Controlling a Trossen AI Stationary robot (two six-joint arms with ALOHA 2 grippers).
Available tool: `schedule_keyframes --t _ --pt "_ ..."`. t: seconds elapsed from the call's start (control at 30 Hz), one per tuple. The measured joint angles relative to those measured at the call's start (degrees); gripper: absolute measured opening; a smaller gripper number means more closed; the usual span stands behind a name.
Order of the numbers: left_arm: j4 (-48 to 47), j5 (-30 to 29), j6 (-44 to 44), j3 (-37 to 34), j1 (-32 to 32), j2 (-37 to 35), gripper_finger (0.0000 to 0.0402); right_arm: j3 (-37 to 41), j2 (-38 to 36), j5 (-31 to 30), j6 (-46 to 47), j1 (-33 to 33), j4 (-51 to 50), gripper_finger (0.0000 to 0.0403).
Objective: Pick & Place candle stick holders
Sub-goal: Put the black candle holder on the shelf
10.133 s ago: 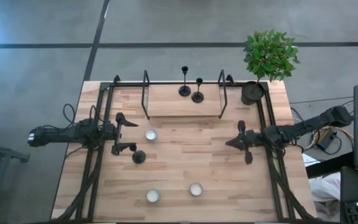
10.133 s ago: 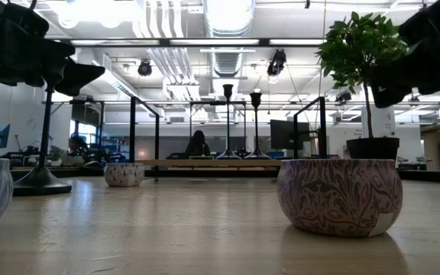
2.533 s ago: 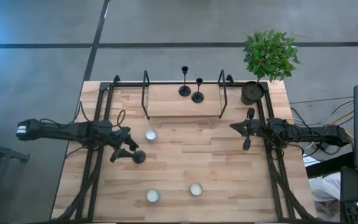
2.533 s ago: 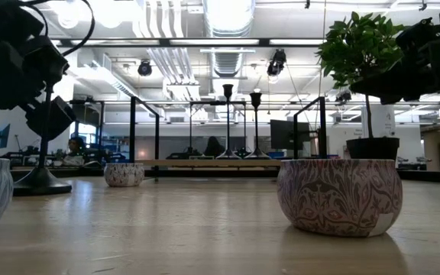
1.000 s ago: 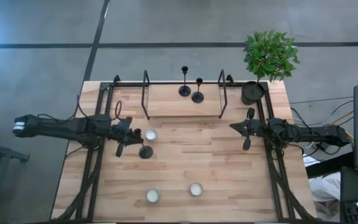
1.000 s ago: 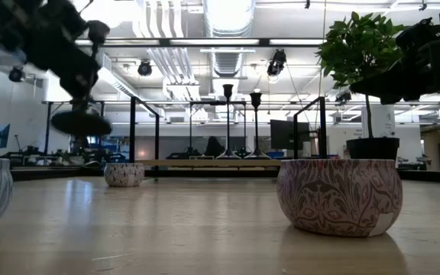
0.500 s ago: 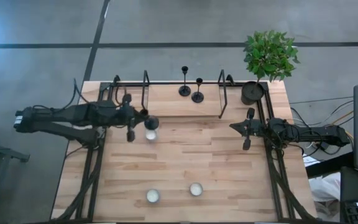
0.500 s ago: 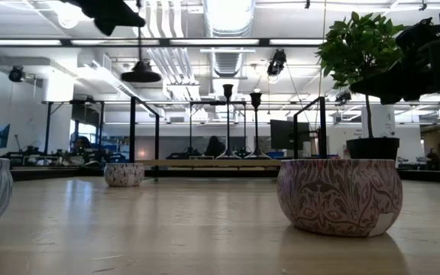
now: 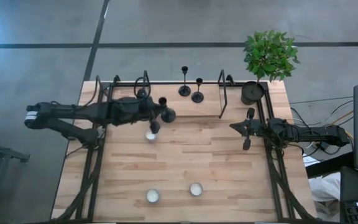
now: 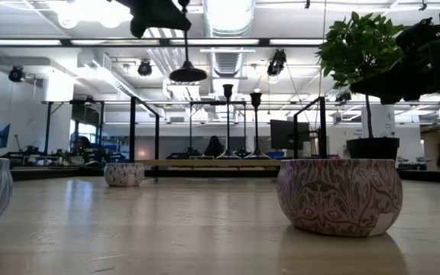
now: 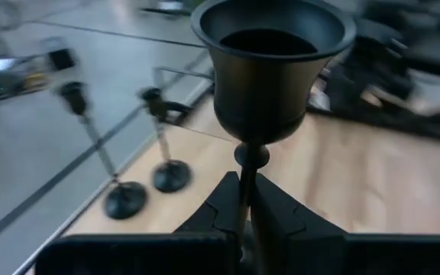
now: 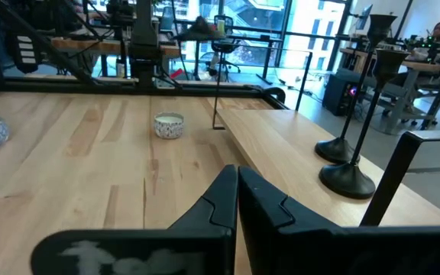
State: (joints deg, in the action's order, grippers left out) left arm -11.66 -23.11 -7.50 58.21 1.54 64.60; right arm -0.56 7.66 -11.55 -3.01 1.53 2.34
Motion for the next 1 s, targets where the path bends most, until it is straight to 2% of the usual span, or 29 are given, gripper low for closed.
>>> schedule_keyframes --t 0.27,0.43,0.53,0.7,0.77,1.0 --pt "0.69 -16.58 -9.58 6.68 -0.85 7.15 0.0017 0.00 -0.01 -0.01 0.00 0.01 0.01 0.0008" --pt "-0.07 -30.16 -11.94 15.88 -4.39 17.51 0.0017 0.00 -0.02 0.00 0.00 0.01 -0.01 0.0008" --pt "-7.82 -32.56 -15.75 24.37 -5.85 24.33 0.0017 0.00 -0.02 0.00 0.00 0.00 0.00 0.0008" --pt "-36.61 -37.60 -32.29 38.41 -6.29 32.69 0.0017 0.00 -0.02 0.00 0.00 -0.01 -0.01 0.0008" --pt "-42.98 -38.47 -36.77 40.93 -5.90 34.41 0.0017 0.00 -0.02 0.00 0.00 -0.01 -0.01 0.0008" --pt "-38.73 -37.55 -37.58 38.34 -2.87 34.81 0.0017 0.00 0.00 0.00 0.00 0.00 0.01 0.0008"
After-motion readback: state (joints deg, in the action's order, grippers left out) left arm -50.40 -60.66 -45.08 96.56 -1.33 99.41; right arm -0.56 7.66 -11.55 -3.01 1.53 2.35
